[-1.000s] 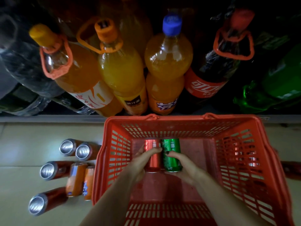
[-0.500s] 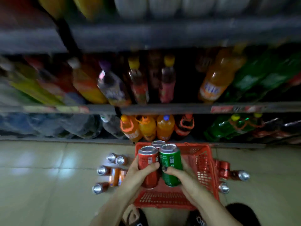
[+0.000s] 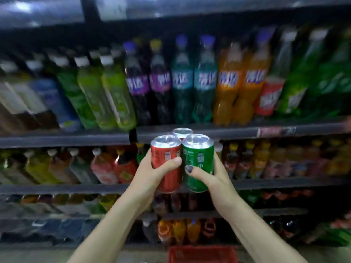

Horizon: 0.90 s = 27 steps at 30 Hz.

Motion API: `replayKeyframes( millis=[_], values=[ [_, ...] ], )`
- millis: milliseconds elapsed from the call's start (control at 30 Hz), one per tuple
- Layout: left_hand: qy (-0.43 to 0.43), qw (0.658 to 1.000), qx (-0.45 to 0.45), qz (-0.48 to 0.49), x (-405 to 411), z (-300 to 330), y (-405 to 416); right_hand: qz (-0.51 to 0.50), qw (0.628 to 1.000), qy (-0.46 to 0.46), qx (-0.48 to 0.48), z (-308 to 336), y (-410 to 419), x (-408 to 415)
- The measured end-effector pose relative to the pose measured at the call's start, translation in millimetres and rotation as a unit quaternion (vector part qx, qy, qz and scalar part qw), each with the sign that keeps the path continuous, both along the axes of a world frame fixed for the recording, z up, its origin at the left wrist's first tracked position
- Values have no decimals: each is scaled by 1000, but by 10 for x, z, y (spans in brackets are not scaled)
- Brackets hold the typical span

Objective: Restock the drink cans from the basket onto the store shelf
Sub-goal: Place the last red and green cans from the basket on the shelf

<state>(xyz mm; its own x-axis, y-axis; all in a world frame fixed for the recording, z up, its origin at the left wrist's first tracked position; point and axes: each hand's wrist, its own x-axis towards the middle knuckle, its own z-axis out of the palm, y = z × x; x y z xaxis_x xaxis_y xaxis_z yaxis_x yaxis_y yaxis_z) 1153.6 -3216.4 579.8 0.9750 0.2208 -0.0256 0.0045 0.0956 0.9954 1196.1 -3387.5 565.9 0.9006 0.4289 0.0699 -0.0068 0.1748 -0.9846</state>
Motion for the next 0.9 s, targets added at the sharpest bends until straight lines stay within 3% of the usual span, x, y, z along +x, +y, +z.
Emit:
replayKeyframes(
  millis=[200,467,900],
  values=[
    [-132,989,58,-41,-33,1356,6,-7,989,-139,47,1242,-9,-22],
    [-232,969,71,-36,250,2518,-113,-52,965,-243,81,2409,-115,214],
    [-267,957,109,-24,1038,3537,27,-36,964,-256,62,3539,117,1130]
  ],
)
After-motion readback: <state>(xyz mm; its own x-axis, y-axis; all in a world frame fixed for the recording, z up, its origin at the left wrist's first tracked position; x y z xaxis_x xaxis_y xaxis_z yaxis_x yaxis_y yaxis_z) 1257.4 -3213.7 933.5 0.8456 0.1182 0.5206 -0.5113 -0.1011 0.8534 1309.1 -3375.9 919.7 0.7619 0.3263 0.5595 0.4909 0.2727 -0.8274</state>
